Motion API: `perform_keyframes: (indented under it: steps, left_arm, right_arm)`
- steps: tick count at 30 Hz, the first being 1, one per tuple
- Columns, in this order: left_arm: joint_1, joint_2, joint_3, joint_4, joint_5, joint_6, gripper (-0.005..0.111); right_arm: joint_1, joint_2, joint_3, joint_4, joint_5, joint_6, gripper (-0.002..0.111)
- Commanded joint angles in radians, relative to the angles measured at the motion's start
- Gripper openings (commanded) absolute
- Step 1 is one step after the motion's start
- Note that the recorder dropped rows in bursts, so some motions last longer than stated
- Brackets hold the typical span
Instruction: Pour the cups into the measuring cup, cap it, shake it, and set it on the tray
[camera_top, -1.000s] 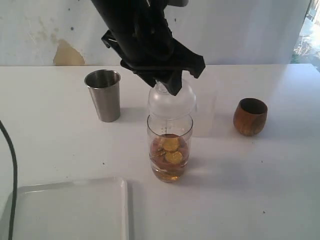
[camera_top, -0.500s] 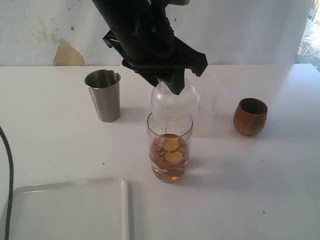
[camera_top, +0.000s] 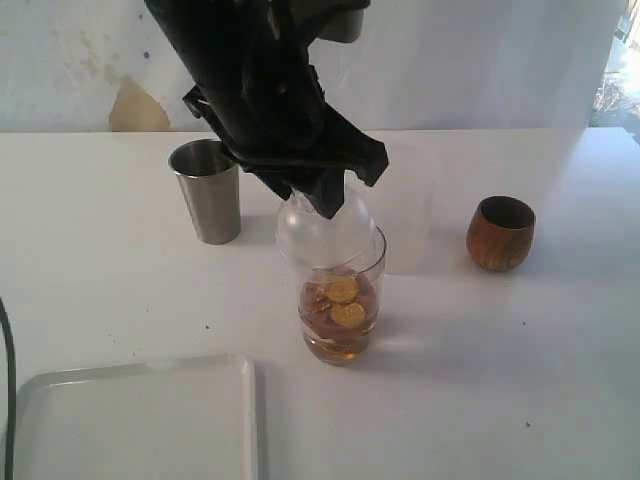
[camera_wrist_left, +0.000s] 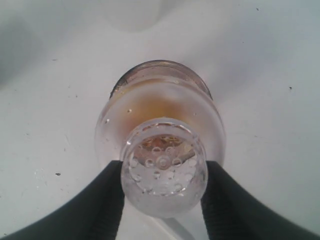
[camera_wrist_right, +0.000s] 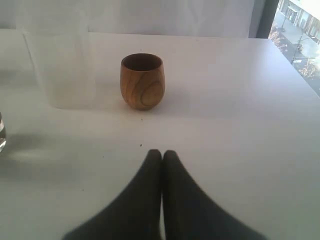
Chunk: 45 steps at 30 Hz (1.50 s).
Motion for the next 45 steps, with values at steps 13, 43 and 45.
perform_keyframes:
  steps: [13, 43, 45]
  left_arm:
    - [-0.003, 0.033, 0.004, 0.011, -0.035, 0.025, 0.000]
    - [-0.003, 0.043, 0.001, 0.013, -0.094, 0.055, 0.038]
    - [-0.003, 0.043, 0.001, 0.013, -0.102, 0.055, 0.048]
  right_arm:
    - [0.005, -0.006, 0.007, 0.000, -0.001, 0.006, 0.000]
    - [0.005, -0.006, 0.007, 0.000, -0.001, 0.006, 0.000]
    - [0.005, -0.006, 0.007, 0.000, -0.001, 0.006, 0.000]
